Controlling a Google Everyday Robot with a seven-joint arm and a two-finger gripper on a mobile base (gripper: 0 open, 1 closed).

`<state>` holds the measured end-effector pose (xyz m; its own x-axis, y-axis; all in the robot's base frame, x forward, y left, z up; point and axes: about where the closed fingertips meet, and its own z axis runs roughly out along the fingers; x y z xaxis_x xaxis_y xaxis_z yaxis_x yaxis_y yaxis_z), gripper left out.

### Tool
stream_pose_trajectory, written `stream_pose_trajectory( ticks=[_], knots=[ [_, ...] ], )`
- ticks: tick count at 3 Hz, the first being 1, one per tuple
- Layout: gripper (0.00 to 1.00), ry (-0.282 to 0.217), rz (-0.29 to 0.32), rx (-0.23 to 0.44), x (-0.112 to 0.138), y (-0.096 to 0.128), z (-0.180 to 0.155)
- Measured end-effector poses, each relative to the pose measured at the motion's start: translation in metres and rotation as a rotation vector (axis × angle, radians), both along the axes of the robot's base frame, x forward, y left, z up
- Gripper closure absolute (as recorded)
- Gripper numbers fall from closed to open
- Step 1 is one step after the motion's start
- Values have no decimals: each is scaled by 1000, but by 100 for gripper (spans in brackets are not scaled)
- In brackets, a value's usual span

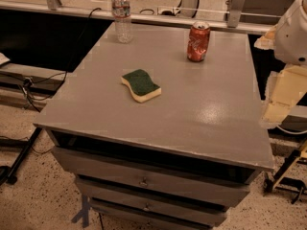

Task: Move water bottle near coke can

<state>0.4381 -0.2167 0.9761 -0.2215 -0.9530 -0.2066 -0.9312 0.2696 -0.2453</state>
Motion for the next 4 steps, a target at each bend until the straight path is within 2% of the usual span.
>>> stream_pose_trajectory(
  ticks=[1,2,3,4],
  knots=[
    [0,0,0,0,0,0,0],
    [0,-27,25,54,25,15,-1],
    [0,-64,74,168,84,64,-7],
    [0,-99,112,279,131,129,-5]
  ],
)
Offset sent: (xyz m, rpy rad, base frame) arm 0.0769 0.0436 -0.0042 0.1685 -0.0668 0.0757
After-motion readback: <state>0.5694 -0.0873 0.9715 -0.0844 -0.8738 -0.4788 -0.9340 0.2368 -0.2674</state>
